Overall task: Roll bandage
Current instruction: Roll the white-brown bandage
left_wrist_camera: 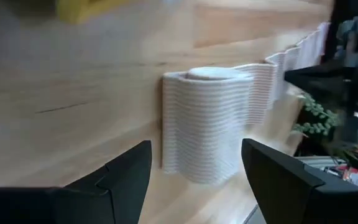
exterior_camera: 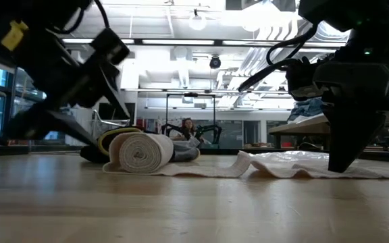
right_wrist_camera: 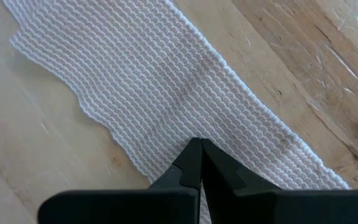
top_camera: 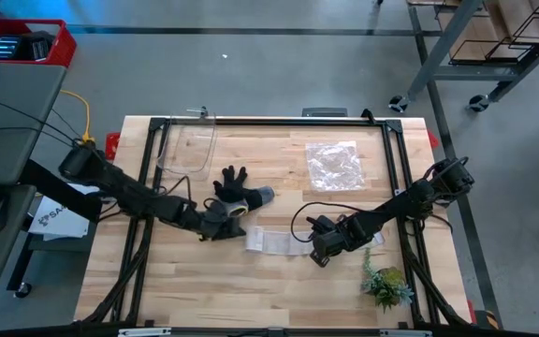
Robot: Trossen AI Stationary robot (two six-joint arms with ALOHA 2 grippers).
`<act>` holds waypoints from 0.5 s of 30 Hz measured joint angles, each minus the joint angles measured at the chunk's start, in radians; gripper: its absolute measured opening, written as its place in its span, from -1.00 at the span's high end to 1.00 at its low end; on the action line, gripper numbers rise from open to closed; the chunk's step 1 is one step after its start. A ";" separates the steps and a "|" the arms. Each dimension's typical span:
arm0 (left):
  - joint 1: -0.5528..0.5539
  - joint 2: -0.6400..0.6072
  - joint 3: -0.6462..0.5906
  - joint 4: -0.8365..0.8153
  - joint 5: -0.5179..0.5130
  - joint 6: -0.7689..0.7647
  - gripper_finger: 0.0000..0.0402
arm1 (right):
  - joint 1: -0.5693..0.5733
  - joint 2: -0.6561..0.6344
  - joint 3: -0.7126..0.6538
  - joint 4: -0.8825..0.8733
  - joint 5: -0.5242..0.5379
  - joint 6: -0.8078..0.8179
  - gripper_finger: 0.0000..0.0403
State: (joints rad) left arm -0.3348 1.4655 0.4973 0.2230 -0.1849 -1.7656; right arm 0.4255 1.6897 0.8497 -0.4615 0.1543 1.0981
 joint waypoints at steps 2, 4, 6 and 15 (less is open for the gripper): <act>0.004 0.047 0.004 0.044 0.015 -0.013 -0.21 | 0.000 0.000 0.001 -0.020 -0.001 0.002 1.00; 0.010 0.081 0.017 0.076 0.021 -0.014 -0.21 | 0.000 -0.002 0.002 -0.062 -0.003 0.035 1.00; 0.015 0.100 0.028 0.091 0.021 -0.013 -0.21 | 0.000 -0.003 0.003 -0.092 -0.009 0.058 1.00; 0.022 0.098 0.045 0.090 0.026 -0.003 -0.21 | 0.000 -0.002 0.003 -0.121 -0.022 0.074 1.00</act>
State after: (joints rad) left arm -0.3133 1.5639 0.5425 0.3131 -0.1594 -1.7685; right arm 0.4255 1.6878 0.8524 -0.5828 0.1321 1.1725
